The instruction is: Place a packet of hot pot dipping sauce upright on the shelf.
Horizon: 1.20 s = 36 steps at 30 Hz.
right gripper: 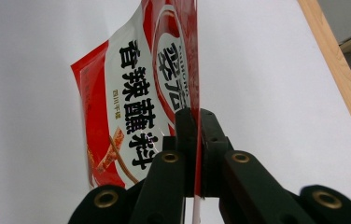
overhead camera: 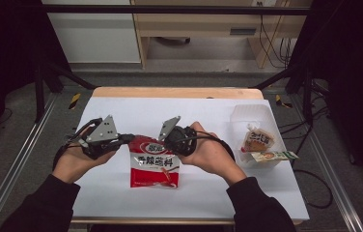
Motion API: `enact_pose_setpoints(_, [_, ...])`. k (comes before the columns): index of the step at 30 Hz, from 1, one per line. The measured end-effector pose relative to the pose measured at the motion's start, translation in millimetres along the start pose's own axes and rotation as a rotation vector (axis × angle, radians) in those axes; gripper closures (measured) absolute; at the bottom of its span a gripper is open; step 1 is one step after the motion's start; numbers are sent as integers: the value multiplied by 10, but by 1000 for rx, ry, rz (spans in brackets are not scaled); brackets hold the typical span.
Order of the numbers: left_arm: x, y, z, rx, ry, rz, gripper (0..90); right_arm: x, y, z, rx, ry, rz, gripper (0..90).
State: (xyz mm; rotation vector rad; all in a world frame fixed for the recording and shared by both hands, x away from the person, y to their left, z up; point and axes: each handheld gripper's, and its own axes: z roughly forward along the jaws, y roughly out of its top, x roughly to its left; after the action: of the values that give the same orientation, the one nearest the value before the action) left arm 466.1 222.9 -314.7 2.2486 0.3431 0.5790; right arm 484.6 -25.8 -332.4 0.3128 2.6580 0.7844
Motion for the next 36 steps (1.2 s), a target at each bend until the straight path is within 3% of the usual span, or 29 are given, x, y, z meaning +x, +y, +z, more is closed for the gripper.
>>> enact_pose_setpoints(4, [9, -27, -46, -30, 3, -27, 890, -8, 16, -37, -18, 6, 3, 900])
enact_pose_setpoints(10, [-41, -142, -89, -52, 37, -80, 493, -11, 63, -166, -25, 3, -1, 900])
enact_pose_setpoints(13, [-70, -211, -101, -64, 35, -96, 378, -26, 69, -232, -39, 2, -7, 900])
enact_pose_setpoints(19, [-196, -514, -49, -51, 67, -171, 227, -91, 59, -418, -48, -29, -2, 900])
enact_pose_setpoints(20, [-244, -691, 17, -23, 76, -218, 181, -143, 40, -472, -54, -40, 1, 900])
enact_pose_setpoints(21, [-244, -691, 17, -23, 76, -218, 163, -143, 40, -472, -54, -40, 1, 900])
enact_pose_setpoints(26, [-302, -1090, 161, 10, 89, -333, 121, -267, -16, -562, -58, -57, 32, 900])
enact_pose_setpoints(28, [-310, -1235, 204, 34, 95, -351, 105, -331, -67, -597, -64, -49, 50, 900])
enact_pose_setpoints(36, [-345, -1419, 265, 45, 129, -396, 95, -405, -143, -688, -63, -61, 65, 900])
